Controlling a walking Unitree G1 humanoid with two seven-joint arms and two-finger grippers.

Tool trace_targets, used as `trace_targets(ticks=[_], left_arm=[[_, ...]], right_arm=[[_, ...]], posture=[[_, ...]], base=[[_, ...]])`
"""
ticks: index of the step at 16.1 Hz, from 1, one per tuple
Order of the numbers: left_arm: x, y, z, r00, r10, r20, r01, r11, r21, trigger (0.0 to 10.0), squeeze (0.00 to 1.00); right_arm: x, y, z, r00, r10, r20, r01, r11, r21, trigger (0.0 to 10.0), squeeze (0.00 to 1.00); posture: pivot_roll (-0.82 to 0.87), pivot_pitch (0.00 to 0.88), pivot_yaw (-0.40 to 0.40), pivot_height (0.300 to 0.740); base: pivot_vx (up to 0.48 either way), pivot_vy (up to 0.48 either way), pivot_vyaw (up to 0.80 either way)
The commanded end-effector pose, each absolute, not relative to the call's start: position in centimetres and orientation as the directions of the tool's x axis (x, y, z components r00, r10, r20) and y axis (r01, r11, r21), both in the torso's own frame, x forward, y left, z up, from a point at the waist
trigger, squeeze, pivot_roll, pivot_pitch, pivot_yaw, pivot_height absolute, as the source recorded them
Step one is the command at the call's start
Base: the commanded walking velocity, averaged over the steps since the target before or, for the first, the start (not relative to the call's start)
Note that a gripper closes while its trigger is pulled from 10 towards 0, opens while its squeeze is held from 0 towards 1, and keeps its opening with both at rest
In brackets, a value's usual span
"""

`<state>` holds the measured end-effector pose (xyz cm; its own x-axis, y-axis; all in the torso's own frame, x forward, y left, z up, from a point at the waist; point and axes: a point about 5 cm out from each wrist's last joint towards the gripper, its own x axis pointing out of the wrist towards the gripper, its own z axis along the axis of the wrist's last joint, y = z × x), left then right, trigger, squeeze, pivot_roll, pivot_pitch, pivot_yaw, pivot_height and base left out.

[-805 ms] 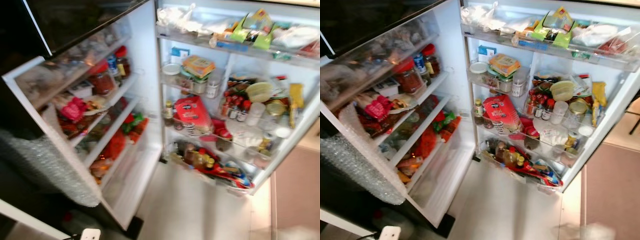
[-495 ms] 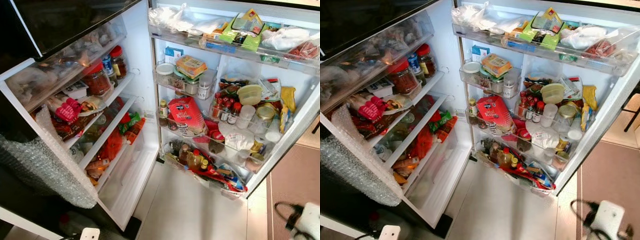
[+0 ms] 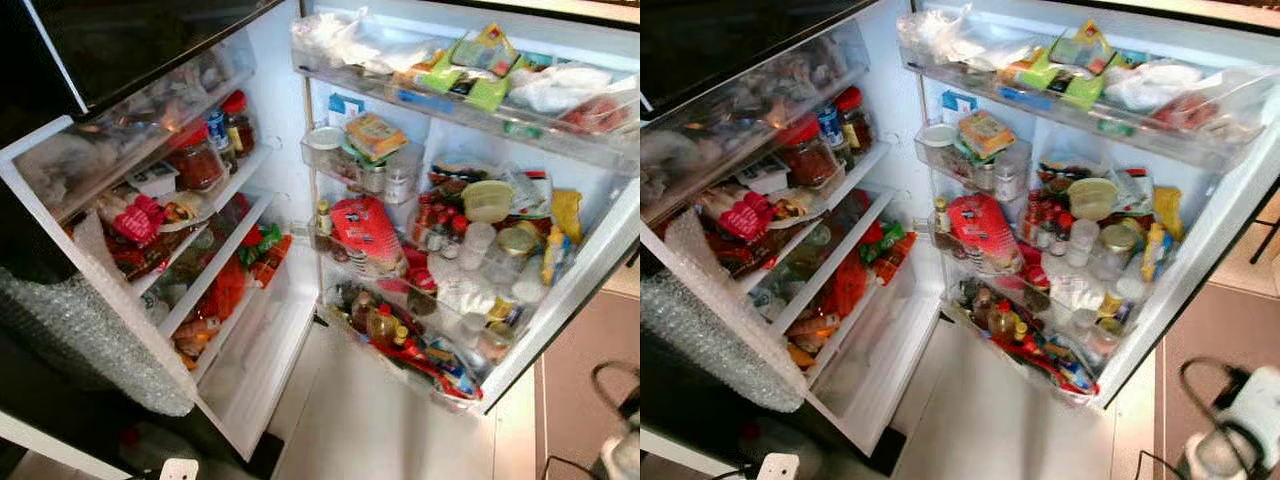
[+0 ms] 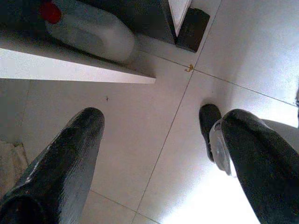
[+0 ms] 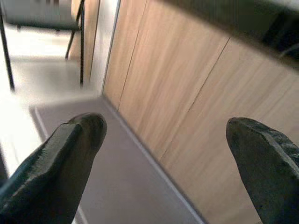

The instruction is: Restocking fridge

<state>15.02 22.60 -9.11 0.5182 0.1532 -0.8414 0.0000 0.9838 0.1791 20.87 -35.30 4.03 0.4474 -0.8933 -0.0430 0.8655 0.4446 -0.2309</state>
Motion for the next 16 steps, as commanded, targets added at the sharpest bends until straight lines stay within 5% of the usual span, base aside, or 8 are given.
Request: trace_targets(ticks=[1, 10, 16], left_arm=[[14.6, 23.0, -9.2, 0.506, 0.167, -0.846, 0.016, 0.979, 0.203, 10.0, 0.00], [14.6, 23.0, -9.2, 0.508, 0.153, -0.847, 0.049, 0.978, 0.205, 10.0, 0.00], [14.8, 23.0, -9.1, 0.512, 0.153, -0.845, 0.046, 0.978, 0.204, 10.0, 0.00]], right_arm=[[21.0, -35.6, 4.8, 0.434, -0.901, -0.019, 0.880, 0.428, -0.208, 10.0, 0.00], [23.0, -33.6, 10.3, 0.528, -0.820, 0.221, 0.848, 0.492, -0.197, 10.0, 0.00], [23.2, -31.8, 11.1, 0.586, -0.777, 0.230, 0.808, 0.541, -0.233, 10.0, 0.00]], posture=[[-0.03, 0.000, 0.051, 0.740], [-0.04, 0.000, 0.053, 0.740], [-0.04, 0.000, 0.053, 0.740]], base=[[0.000, 0.000, 0.00], [0.000, 0.000, 0.00], [0.000, 0.000, 0.00]])
